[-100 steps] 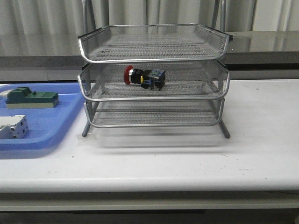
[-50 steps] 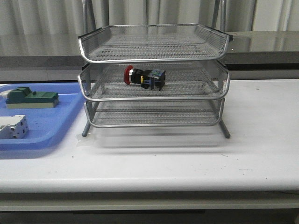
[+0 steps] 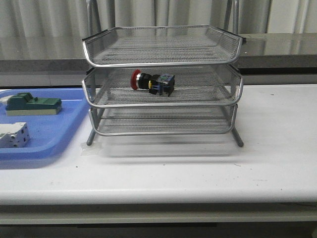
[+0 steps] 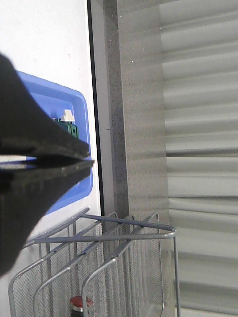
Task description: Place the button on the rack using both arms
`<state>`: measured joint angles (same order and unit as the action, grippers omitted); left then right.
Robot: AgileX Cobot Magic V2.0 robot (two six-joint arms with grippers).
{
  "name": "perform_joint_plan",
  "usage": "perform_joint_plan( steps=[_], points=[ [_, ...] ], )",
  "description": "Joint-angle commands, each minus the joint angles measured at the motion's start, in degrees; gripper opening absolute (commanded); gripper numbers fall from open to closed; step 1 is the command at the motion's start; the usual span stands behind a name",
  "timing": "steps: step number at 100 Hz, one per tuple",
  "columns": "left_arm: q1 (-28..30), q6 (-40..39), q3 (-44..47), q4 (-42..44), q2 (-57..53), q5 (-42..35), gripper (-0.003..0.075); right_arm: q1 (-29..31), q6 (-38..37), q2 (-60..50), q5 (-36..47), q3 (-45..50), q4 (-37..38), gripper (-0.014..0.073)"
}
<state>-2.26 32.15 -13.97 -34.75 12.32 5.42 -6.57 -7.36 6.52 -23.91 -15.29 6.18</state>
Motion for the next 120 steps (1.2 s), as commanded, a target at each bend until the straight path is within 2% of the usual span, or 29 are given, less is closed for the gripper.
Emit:
perform_joint_plan(
  steps=[1, 21, 42, 120],
  points=[
    [0.16, -0.32, -1.64, -0.64, 0.43, -3.79, -0.0020, 1.67, 0.45, -2.11, 9.07, 2.49, 1.02, -0.0099],
    [0.16, -0.32, -1.64, -0.64, 0.43, -3.79, -0.0020, 2.63, 0.45, -8.16, 15.61, 11.31, 0.77, -0.0099],
    [0.16, -0.32, -1.64, -0.64, 0.43, -3.79, -0.0020, 2.73, 0.45, -8.00, 22.07, 16.92, 0.72, -0.0099],
    [0.16, -0.32, -1.64, -0.64, 0.43, -3.79, -0.0020, 2.73, 0.45, -8.00, 21.58, 16.88, 0.70, -0.0099]
  ],
)
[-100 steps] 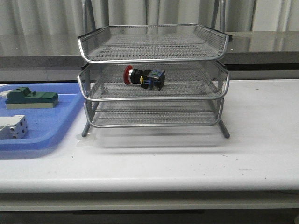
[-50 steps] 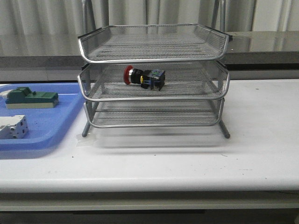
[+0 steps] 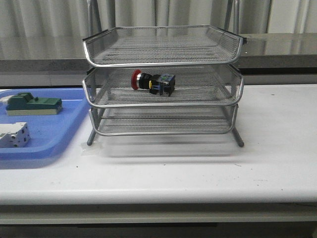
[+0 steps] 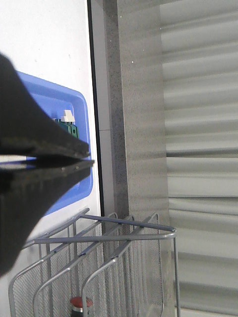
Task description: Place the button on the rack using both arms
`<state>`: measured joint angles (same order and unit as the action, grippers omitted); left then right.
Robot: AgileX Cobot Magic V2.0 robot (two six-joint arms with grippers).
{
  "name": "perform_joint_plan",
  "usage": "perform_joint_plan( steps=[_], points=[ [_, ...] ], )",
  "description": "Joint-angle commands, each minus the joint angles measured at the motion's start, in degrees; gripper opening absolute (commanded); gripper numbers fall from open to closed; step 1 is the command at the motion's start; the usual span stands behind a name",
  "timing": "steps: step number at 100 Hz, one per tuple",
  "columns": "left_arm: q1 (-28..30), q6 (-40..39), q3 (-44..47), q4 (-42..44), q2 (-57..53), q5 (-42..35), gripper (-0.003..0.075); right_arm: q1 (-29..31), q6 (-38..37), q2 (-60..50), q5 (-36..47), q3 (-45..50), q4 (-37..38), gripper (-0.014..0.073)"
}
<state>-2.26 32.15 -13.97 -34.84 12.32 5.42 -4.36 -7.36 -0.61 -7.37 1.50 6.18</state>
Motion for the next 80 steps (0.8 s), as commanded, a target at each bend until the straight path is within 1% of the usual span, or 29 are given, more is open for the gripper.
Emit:
perform_joint_plan(
  steps=[1, 51, 63, 67, 70, 75, 80],
  points=[
    [0.16, -0.32, -1.64, -0.55, 0.43, -3.79, -0.0020, 0.52, 0.45, -0.87, 5.04, 0.08, 0.70, -0.0099],
    [0.16, -0.32, -1.64, -0.55, 0.43, -3.79, -0.0020, 0.52, 0.45, -0.87, 5.04, 0.08, 0.70, -0.0099],
    [0.16, -0.54, -1.64, 3.91, 0.43, -3.79, -0.0020, 0.52, 0.45, -0.87, 5.04, 0.08, 0.70, -0.0099],
    [0.16, -3.02, -1.64, 7.71, 0.43, -3.79, -0.0020, 0.52, 0.45, -0.87, 5.04, 0.08, 0.70, -0.0099],
    [0.16, -6.72, -1.64, 11.50, 0.30, -3.79, -0.0020, 0.52, 0.45, -0.87, 5.04, 0.08, 0.70, -0.0099],
    [0.16, -16.60, -1.53, 20.43, 0.05, -3.79, -0.0020, 0.52, 0.45, -0.87, 5.04, 0.08, 0.70, -0.0099],
    [0.16, -29.02, -1.20, 31.16, -0.52, -3.79, -0.0020, 0.52, 0.45, -0.87, 5.04, 0.08, 0.70, -0.0099]
  ],
)
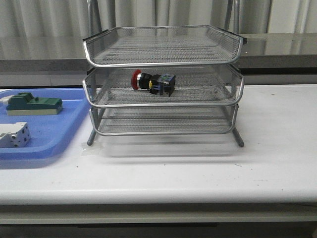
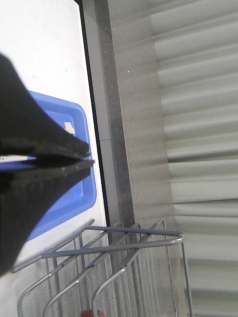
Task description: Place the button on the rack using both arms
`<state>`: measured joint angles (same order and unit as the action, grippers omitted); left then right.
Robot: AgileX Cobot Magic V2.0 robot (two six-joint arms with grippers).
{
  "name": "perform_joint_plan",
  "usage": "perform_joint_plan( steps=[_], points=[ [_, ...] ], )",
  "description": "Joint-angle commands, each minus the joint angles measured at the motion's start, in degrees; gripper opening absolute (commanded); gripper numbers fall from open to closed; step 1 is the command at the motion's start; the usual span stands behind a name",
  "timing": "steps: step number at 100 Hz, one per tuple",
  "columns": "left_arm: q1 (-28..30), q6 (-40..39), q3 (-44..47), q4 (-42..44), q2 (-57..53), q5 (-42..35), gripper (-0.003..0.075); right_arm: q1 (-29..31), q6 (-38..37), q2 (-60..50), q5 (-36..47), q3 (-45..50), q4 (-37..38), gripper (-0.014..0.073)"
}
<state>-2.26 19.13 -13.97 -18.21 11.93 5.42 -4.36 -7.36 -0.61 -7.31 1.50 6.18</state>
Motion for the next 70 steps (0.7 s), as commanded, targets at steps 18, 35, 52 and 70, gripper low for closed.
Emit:
perform_joint_plan(
  steps=[18, 35, 52, 70],
  points=[
    [0.16, -26.29, 1.87, 23.61, -2.94, -3.93, -0.0020, 0.52, 0.45, -0.87, 4.98, 0.08, 0.70, -0.0099],
    [0.16, -26.29, 7.15, 23.61, -7.44, -3.93, -0.0020, 0.52, 0.45, -0.87, 4.98, 0.08, 0.70, -0.0099],
    [0.16, -26.29, 12.24, 22.66, -11.93, -4.45, -0.0020, 0.52, 0.45, -0.87, 4.98, 0.08, 0.70, -0.0099],
    [0.16, -26.29, 16.12, 20.52, -13.99, -7.89, -0.0020, 0.52, 0.45, -0.87, 4.98, 0.08, 0.70, -0.0099]
  ],
)
